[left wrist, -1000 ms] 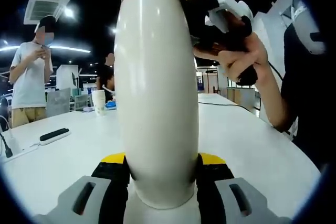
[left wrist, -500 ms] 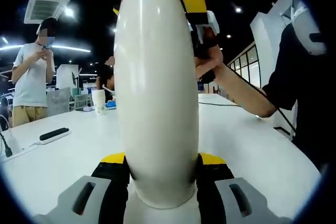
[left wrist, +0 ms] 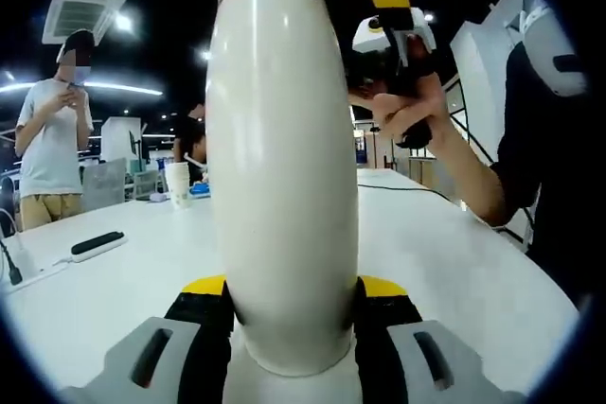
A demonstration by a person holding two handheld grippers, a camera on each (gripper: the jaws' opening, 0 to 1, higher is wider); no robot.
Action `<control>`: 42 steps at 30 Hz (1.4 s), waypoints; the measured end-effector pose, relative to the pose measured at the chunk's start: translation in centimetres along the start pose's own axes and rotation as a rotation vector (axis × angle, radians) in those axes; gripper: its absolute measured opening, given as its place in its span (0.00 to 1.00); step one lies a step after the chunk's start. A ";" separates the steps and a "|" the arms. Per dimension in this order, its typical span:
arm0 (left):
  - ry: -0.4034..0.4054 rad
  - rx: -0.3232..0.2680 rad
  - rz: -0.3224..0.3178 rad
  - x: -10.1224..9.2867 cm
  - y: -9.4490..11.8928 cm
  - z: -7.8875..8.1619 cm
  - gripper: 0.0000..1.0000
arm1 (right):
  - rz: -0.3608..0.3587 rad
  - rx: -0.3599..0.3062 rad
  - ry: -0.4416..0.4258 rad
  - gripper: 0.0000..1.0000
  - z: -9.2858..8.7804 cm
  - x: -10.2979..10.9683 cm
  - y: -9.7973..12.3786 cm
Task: Grasp the water cup twist off the cup lid place the cup lid on the table
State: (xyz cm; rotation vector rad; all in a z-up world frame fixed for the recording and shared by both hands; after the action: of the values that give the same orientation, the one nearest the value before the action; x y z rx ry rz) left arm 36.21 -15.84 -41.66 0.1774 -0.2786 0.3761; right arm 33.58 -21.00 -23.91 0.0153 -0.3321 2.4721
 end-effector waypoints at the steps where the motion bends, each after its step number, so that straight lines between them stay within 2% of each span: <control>1: 0.000 0.000 0.000 0.0 0.0 0.0 0.51 | -0.072 -0.010 0.027 0.64 0.2 -0.2 0.3; 2: -0.001 0.000 0.001 0.0 0.0 0.0 0.51 | -0.140 -0.028 0.059 0.62 0.4 -0.4 0.5; 4: -0.002 0.001 0.002 0.0 0.0 0.0 0.51 | -0.201 -0.047 0.087 0.56 0.4 -0.2 0.7; 8: -0.004 0.003 0.004 0.0 0.0 0.0 0.51 | -0.238 -0.042 0.074 0.55 -0.4 -0.2 0.3; 13: -0.006 0.004 0.004 0.0 0.0 0.0 0.51 | -0.214 -0.008 0.012 0.60 -1.4 -0.5 -0.9; 15: -0.007 0.004 0.004 0.0 0.0 0.0 0.51 | -0.203 0.003 0.017 0.58 -1.6 -0.5 -1.3; 18: -0.008 0.004 0.003 0.0 0.0 0.0 0.51 | -0.178 0.034 0.068 0.49 -1.8 -0.4 -1.6; 21: -0.009 0.004 0.003 -0.1 -0.1 0.0 0.51 | -0.162 0.042 0.062 0.48 -1.8 -0.5 -1.6; 25: -0.007 0.005 0.003 -0.2 -0.2 0.0 0.51 | -0.056 0.026 0.010 0.47 -1.8 -0.6 -1.5; 30: -0.003 0.004 0.002 -0.4 -0.2 0.2 0.51 | 0.162 0.055 -0.105 0.46 -1.8 -1.3 -1.8; 34: -0.001 0.002 0.000 -0.5 -0.3 0.2 0.51 | 0.327 0.079 -0.131 0.46 -1.8 -1.6 -2.1; 39: 0.005 0.003 -0.003 -0.6 -0.2 0.2 0.51 | 0.463 0.078 -0.131 0.46 -1.9 -1.8 -2.3; 42: 0.000 0.002 -0.005 -0.6 -0.3 0.2 0.51 | 0.473 0.076 -0.148 0.46 -1.9 -2.0 -2.3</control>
State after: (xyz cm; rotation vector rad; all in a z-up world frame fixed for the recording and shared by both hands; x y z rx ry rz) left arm 35.75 -16.32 -41.66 0.1797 -0.2775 0.3713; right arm 36.67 -20.03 -25.40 0.1698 -0.3336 2.9604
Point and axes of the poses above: the point that each gripper's makers call its tool centre point, and the gripper's own axes: y roughly backward along the fingers, x roughly to its left, z roughly out of its top, the point moved 4 cm from there along y, roughly backward along the fingers, and after that the axes turned 13 degrees about -y, right-handed, at the moved point
